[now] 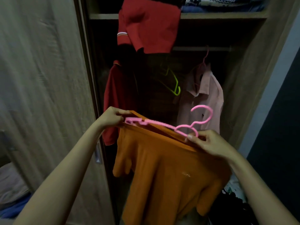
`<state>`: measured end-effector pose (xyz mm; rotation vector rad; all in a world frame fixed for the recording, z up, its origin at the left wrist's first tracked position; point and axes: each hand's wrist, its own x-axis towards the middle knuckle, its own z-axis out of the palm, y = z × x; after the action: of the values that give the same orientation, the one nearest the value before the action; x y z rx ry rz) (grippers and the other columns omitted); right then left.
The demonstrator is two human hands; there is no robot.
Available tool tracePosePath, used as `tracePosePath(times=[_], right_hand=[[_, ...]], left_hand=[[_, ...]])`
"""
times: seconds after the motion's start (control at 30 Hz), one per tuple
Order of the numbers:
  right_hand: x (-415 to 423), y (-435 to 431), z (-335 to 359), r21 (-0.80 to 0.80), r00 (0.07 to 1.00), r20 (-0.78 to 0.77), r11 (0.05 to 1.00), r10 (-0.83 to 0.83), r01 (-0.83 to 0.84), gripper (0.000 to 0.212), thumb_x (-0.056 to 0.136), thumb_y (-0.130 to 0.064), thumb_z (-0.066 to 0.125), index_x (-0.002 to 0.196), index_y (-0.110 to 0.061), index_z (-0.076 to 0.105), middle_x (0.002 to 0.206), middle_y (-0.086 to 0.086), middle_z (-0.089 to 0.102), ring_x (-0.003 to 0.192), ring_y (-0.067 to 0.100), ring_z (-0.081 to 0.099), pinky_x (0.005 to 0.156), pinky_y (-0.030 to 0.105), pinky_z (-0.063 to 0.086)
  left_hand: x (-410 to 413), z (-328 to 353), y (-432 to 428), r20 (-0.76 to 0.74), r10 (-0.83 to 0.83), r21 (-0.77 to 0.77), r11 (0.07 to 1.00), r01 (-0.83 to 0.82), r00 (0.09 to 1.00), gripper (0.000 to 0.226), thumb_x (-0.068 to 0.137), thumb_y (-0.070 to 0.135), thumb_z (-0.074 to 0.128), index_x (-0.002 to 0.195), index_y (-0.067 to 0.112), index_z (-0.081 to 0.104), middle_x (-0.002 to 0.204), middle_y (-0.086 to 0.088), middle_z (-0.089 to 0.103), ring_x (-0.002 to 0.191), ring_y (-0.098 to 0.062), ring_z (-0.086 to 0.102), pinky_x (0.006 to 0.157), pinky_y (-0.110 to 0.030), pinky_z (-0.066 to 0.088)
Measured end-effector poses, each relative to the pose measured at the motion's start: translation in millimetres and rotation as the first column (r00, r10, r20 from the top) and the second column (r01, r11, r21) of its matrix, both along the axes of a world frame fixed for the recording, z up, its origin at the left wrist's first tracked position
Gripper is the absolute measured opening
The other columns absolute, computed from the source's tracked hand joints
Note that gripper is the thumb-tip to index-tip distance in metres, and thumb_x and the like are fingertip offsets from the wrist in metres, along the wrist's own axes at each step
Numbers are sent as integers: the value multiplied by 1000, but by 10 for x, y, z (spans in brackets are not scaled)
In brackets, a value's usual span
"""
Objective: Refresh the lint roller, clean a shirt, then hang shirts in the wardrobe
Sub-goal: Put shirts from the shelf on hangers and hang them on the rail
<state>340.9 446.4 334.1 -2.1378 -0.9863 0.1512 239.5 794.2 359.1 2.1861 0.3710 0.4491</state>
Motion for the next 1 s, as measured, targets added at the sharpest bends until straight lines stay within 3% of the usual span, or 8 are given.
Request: tracePosePath(times=[0.23,0.4,0.47,0.53,0.6,0.77,0.87,1.0], right_hand=[[-8,202,-4,-243,996,93,970,0,22,20,94,-38,51,89,-29,68,62,-9,61,54,5,55,53,16,41],[6,418,277,-68,990,138,997,-17,26,20,89,-34,61,70,-29,66,52,-6,53,44,3,43,49,23,33],[2,417,444,53,996,93,999,-13,8,20,86,-33,66,75,-18,71,52,-4,54,45,5,42,49,22,34],[-18,353,593,140,998,61,990,2,-10,19,85,-31,67,78,-14,71,47,-10,52,42,0,41,46,13,33],[-48,270,695,194,997,65,980,36,-48,16,85,-31,67,81,-16,69,49,-10,55,44,-1,45,45,9,34],[87,-83,731,248,979,201,969,-27,-24,30,84,-53,56,108,-36,64,103,-17,66,90,0,63,74,17,52],[205,-322,620,169,969,237,985,-74,34,31,80,-65,51,108,-51,55,105,-23,61,94,-4,60,81,20,49],[164,-323,396,253,972,222,967,-76,18,23,80,-52,56,100,-41,63,96,-19,66,91,-3,62,77,17,51]], left_hand=[[-20,109,-314,-30,-57,297,953,63,998,44,82,-5,49,103,25,73,116,4,69,85,-11,68,76,-29,59],[-10,173,-786,25,-251,444,870,214,968,54,82,-7,45,116,27,69,106,6,72,45,-9,54,40,-18,40],[-26,204,-855,80,-278,475,855,209,957,48,88,1,46,123,28,65,104,7,72,50,-1,54,47,-12,38],[-56,239,-836,144,-321,509,835,208,936,34,96,20,52,129,25,60,117,6,67,83,5,61,72,-12,46],[-66,260,-778,201,-398,503,826,254,895,30,95,29,56,122,19,63,114,5,66,100,-3,61,83,-18,49],[-46,263,-615,314,-344,418,887,196,885,14,95,27,55,101,22,67,90,8,66,86,-7,63,70,-17,49],[-67,245,-515,352,-309,377,911,168,884,12,96,28,53,99,27,65,87,8,65,84,-8,63,69,-18,50],[-37,235,-422,380,-256,323,937,132,889,15,95,30,53,102,25,66,89,8,66,85,-7,64,74,-23,52]])
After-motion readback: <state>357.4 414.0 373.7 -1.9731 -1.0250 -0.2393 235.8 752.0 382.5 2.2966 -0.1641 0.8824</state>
